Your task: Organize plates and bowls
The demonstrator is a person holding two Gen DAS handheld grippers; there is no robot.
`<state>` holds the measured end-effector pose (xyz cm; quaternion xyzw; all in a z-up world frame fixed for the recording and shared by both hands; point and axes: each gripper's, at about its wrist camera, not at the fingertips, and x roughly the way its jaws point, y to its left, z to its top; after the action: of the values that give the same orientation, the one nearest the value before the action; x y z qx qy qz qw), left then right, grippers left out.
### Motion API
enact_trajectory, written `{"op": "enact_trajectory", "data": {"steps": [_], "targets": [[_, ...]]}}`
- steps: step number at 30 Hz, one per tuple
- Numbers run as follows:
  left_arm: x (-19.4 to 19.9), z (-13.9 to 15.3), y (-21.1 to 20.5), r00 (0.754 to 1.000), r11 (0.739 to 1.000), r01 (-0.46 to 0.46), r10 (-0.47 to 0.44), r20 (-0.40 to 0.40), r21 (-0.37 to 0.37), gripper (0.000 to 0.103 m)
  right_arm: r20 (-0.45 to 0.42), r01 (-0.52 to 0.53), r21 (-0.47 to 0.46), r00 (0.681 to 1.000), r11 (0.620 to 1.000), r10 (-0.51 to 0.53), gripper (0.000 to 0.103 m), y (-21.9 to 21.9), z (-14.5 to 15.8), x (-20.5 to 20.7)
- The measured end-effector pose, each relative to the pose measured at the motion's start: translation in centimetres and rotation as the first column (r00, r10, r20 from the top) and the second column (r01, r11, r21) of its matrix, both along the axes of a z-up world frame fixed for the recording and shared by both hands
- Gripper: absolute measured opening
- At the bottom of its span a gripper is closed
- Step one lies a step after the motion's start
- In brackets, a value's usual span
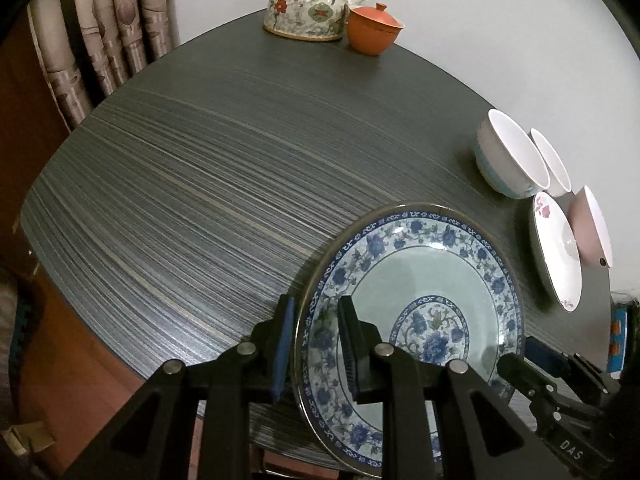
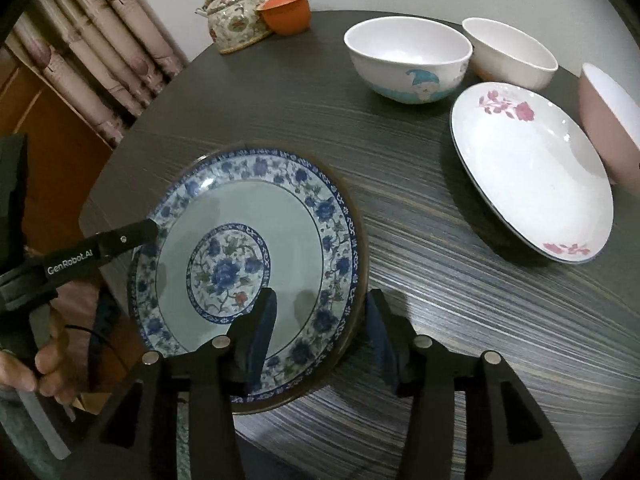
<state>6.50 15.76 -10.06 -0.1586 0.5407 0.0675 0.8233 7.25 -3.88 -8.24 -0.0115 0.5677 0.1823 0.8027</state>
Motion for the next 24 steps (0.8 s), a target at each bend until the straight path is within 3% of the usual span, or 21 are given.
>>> {"op": "enact_trajectory", "data": {"steps": [10, 14, 24], "targets": [[-0.3, 0.7, -0.1, 0.999, 1.000, 0.006, -0.007, 0.036, 0.010, 0.028, 0.003, 0.007, 0.032, 1.000, 0.999, -0.007, 0.054, 0.1, 0.0, -0.3], [-0.5, 1.6, -0.7, 0.997, 0.996, 0.018, -0.024, 0.080, 0.084, 0.038, 0.012, 0.022, 0.050, 1.000, 0.998, -0.023, 0.054, -0.3, 0.1, -0.4], [-0.8, 2.2, -2.5, 0.985, 0.984, 0.067, -0.091, 0.149, 0.162, 0.050, 0.107, 0.092, 0.036, 0.990, 0.995, -0.095, 0.057, -3.3, 1.4, -1.2]]}}
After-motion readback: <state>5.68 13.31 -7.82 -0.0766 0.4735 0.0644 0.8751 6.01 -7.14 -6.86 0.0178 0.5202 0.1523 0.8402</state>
